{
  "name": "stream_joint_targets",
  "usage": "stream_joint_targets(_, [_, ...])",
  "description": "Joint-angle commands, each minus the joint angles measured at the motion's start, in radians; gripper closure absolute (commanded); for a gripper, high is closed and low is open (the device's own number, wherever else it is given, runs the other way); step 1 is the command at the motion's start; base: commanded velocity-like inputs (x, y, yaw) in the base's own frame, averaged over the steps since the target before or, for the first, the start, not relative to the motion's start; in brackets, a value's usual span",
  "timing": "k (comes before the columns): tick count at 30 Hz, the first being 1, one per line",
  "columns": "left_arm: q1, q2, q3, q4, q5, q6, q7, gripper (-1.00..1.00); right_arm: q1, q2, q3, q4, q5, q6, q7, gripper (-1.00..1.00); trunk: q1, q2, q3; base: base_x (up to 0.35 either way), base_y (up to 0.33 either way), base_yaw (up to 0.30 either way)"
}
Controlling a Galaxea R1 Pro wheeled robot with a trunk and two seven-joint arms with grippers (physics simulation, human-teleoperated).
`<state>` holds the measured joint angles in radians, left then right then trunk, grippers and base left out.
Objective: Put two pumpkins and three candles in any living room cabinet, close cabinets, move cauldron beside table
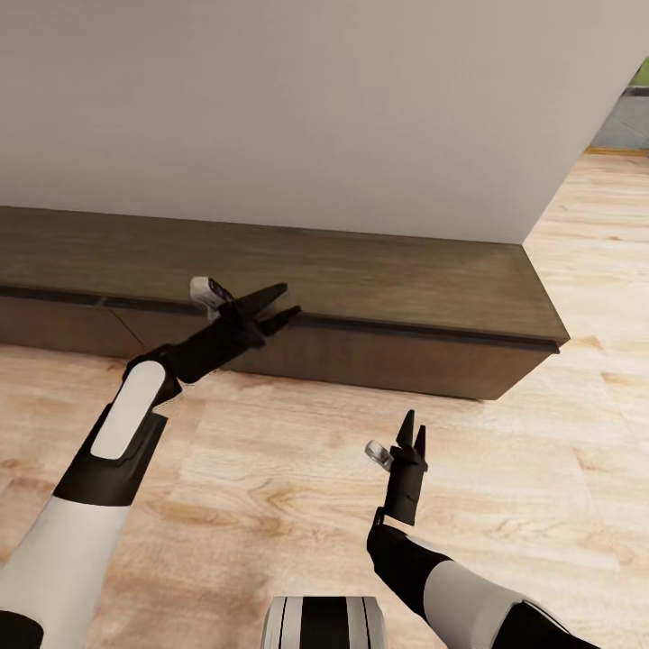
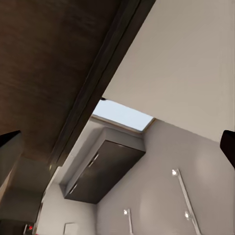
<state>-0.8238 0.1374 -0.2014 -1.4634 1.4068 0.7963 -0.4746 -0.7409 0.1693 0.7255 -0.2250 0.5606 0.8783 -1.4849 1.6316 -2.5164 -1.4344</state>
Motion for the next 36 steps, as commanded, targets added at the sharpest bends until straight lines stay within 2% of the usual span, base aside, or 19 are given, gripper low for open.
stream_joint_targets(1, [-0.017, -0.002, 0.001, 0.001, 0.0, 0.003, -0.003, -1.0, 0.0, 0.0, 0.0, 0.0, 0.0, 0.001, 0.0, -1.0, 0.0, 0.0, 0.0, 0.0, 0.0, 0.0])
stream_joint_targets(4, [-0.078, -0.015, 0.003, 0.006, 0.001, 0.007, 0.003, -1.0, 0.0, -0.001, 0.001, 0.002, 0.001, 0.003, 0.001, -1.0, 0.0, 0.0, 0.0, 0.0, 0.0, 0.0])
stream_joint_targets(5, [-0.125, -0.024, 0.004, 0.011, 0.002, 0.008, 0.046, -1.0, 0.0, -0.001, 0.001, 0.003, 0.002, 0.004, 0.001, -1.0, 0.0, 0.0, 0.0, 0.0, 0.0, 0.0])
stream_joint_targets(6, [-0.149, -0.031, 0.004, 0.013, 0.002, 0.009, 0.088, -1.0, 0.0, -0.001, 0.001, 0.004, 0.002, 0.004, 0.001, -1.0, 0.0, 0.0, 0.0, 0.0, 0.0, 0.0])
stream_joint_targets(7, [-0.183, -0.048, 0.004, 0.014, 0.007, 0.009, 0.171, -1.0, 0.0, -0.001, 0.002, 0.005, 0.002, 0.004, 0.001, -1.0, 0.0, 0.0, 0.0, 0.0, 0.0, 0.0])
stream_joint_targets(8, [-0.193, -0.055, 0.004, 0.014, 0.01, 0.009, 0.202, -1.0, 0.0, -0.001, 0.002, 0.005, 0.002, 0.004, 0.001, -1.0, 0.0, 0.0, 0.0, 0.0, 0.0, 0.0])
stream_joint_targets(9, [-0.211, -0.071, 0.005, 0.015, 0.018, 0.009, 0.267, -1.0, 0.0, -0.001, 0.002, 0.008, 0.002, 0.004, 0.001, -1.0, 0.0, 0.0, 0.0, 0.0, 0.0, 0.0])
stream_joint_targets(11, [-0.239, -0.095, 0.006, 0.017, 0.053, 0.009, 0.392, -1.0, 0.0, -0.001, 0.002, 0.012, 0.002, 0.004, 0.001, -1.0, 0.0, 0.0, 0.0, 0.0, 0.0, 0.0])
stream_joint_targets(12, [-0.247, -0.102, 0.007, 0.017, 0.078, 0.009, 0.443, -1.0, 0.0, -0.001, 0.003, 0.014, 0.002, 0.004, 0.001, -1.0, 0.0, 0.0, 0.0, 0.0, 0.0, 0.0])
stream_joint_targets(13, [-0.254, -0.107, 0.009, 0.018, 0.121, 0.008, 0.496, -1.0, 0.0, -0.001, 0.004, 0.015, 0.002, 0.004, 0.0, -1.0, 0.0, 0.0, 0.0, 0.0, 0.0, 0.0])
stream_joint_targets(14, [-0.256, -0.107, 0.01, 0.018, 0.144, 0.008, 0.517, -1.0, 0.0, -0.001, 0.005, 0.016, 0.002, 0.005, 0.0, -1.0, 0.0, 0.0, 0.0, 0.0, 0.0, 0.0])
stream_joint_targets(17, [-0.259, -0.107, 0.01, 0.015, 0.181, 0.005, 0.548, -1.0, 0.0, -0.002, 0.006, 0.017, 0.002, 0.007, 0.0, -1.0, 0.0, 0.0, 0.0, 0.0, 0.0, 0.0])
stream_joint_targets(27, [-0.258, -0.111, 0.004, 0.015, 0.184, -0.002, 0.548, -1.0, 0.0, -0.001, 0.006, 0.04, 0.005, 0.008, 0.0, -1.0, 0.0, 0.0, 0.0, 0.059, 0.0, 0.0])
stream_joint_targets(36, [-0.254, -0.112, 0.004, 0.014, 0.184, -0.003, 0.548, -1.0, 0.0, -0.002, 0.006, 0.051, 0.048, 0.03, 0.0, -1.0, 0.0, 0.0, 0.0, 0.182, 0.0, 0.0])
